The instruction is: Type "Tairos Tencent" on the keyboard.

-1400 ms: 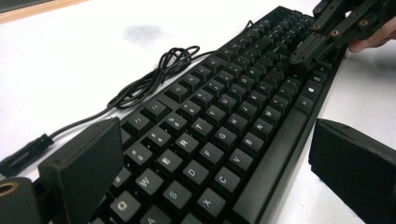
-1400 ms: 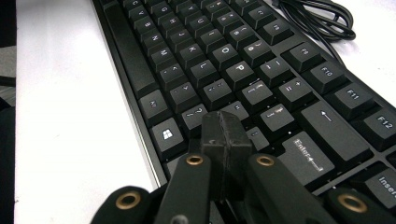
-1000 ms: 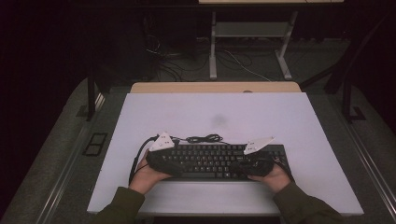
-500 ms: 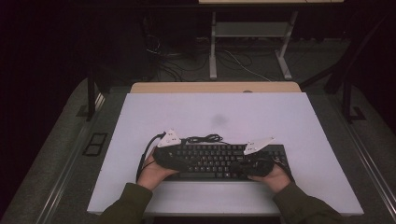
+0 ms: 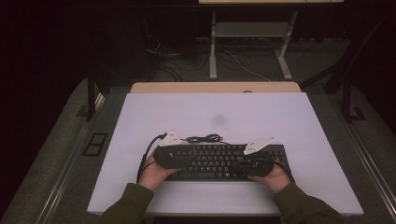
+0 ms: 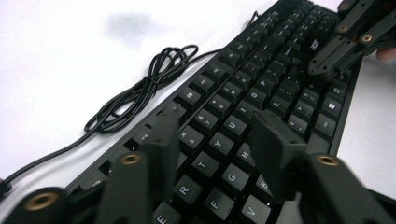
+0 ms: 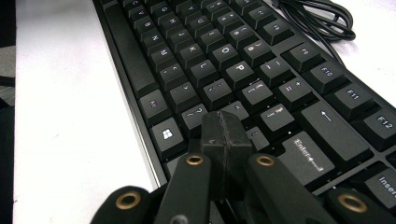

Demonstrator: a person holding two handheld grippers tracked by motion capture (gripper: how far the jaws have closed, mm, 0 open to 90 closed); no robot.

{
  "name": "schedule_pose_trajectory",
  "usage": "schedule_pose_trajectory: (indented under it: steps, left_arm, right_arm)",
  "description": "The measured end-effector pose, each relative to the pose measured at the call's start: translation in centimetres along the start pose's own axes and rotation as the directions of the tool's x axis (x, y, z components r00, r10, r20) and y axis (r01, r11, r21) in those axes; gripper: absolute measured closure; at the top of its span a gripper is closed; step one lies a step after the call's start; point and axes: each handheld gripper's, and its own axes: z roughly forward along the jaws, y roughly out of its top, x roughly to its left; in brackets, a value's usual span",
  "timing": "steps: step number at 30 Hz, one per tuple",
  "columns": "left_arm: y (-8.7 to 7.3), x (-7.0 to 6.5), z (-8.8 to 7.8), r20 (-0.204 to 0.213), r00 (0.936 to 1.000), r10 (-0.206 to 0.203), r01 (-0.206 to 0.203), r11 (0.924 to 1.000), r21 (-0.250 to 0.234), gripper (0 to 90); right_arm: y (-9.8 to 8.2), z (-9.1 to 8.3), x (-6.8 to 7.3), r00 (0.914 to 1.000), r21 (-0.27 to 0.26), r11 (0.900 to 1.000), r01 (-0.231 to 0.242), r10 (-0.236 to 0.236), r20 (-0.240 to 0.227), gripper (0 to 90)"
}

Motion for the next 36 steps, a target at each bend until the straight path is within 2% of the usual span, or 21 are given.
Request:
schedule_pose_trajectory:
  steps: [1,6,10,17,25,36]
  left_arm:
    - [0.0,0.1,0.0,-0.007,1.0000,-0.002,0.002,0.9999,0.011,62.3]
    - [-0.1,0.2,0.1,-0.024,0.9997,0.007,-0.006,0.9989,0.047,81.3]
    - [0.1,0.3,0.2,-0.022,0.9998,0.002,0.000,0.9973,0.073,88.7]
    - [0.1,0.5,0.6,-0.004,1.0000,0.008,-0.007,0.9944,0.105,88.7]
    - [0.1,0.4,1.1,-0.008,0.9999,0.013,-0.012,0.9920,0.126,88.7]
    - [-0.1,0.5,1.5,-0.001,1.0000,0.001,0.000,0.9909,0.135,88.8]
  right_arm:
    - [0.0,0.0,0.0,1.0000,0.000,1.000,0.000,0.000,0.000,89.2]
    - [0.0,0.0,0.0,1.0000,0.000,1.000,0.000,0.000,0.000,89.2]
    - [0.0,0.0,0.0,1.0000,0.000,1.000,0.000,0.000,0.000,89.2]
    - [0.0,0.0,0.0,1.0000,0.000,1.000,-0.001,0.001,0.000,89.2]
    - [0.0,0.0,0.0,1.0000,0.000,1.000,-0.001,0.001,-0.001,89.2]
    - [0.0,0.0,0.0,1.0000,0.001,1.000,-0.002,0.002,0.000,89.3]
